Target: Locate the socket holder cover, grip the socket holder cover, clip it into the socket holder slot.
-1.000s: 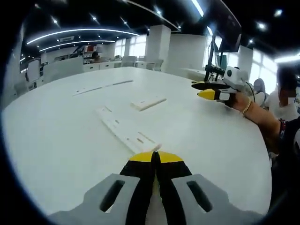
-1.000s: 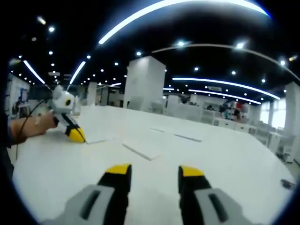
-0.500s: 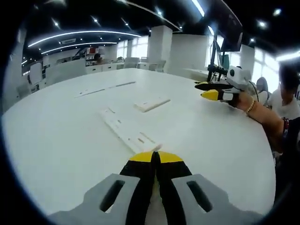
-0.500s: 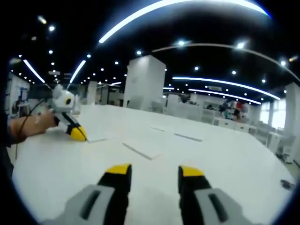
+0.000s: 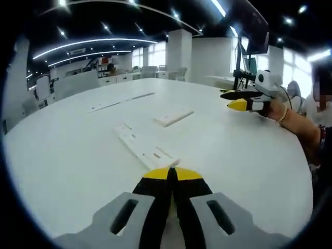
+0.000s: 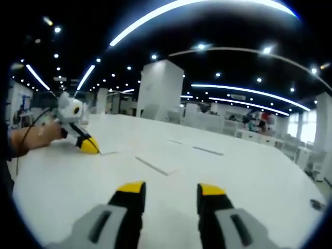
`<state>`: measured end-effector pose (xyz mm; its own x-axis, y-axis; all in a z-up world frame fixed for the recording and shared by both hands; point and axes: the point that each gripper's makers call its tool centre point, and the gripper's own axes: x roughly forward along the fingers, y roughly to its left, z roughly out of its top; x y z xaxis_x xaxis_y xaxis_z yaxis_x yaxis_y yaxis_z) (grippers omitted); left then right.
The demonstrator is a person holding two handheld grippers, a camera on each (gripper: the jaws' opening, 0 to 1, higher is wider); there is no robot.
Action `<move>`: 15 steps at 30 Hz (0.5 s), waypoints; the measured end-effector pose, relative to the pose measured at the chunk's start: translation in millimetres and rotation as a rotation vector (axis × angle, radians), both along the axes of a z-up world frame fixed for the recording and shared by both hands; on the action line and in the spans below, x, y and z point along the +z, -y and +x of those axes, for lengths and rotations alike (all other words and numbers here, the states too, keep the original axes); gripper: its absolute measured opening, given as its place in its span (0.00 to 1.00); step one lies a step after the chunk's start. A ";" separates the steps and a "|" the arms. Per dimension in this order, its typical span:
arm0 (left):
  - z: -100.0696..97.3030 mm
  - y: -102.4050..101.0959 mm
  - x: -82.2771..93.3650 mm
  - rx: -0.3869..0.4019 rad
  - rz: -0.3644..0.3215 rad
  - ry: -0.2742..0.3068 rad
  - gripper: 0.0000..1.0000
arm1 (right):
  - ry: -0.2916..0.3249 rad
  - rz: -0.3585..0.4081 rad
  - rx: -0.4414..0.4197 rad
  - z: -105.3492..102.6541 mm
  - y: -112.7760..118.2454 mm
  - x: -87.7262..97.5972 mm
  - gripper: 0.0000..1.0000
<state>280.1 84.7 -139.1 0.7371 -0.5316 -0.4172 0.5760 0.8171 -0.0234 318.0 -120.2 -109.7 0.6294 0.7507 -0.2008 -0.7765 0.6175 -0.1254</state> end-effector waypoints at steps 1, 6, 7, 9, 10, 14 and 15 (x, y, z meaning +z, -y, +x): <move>0.2 0.4 -0.1 0.001 0.000 0.000 0.03 | 0.000 -0.001 0.000 -0.4 0.0 -0.1 0.41; 3.8 -1.0 -0.3 0.015 0.009 0.009 0.03 | 0.000 -0.005 0.002 -1.5 -1.2 -1.6 0.41; 4.0 -1.3 -0.4 0.016 0.009 0.009 0.03 | -0.001 -0.006 0.002 -1.5 -1.3 -1.9 0.41; 6.0 -2.7 -0.3 0.021 0.008 0.009 0.03 | -0.001 -0.009 0.004 -0.2 -1.2 -2.3 0.41; 8.3 -4.4 -0.2 0.029 0.009 0.010 0.03 | -0.001 -0.009 0.004 -0.2 -1.4 -2.3 0.41; 15.8 -8.6 0.2 0.052 0.012 0.018 0.03 | -0.001 -0.003 0.001 -0.6 -1.6 -1.6 0.41; 18.1 -9.8 0.5 0.056 0.013 0.020 0.03 | -0.002 -0.001 0.000 -0.3 -1.4 -1.4 0.41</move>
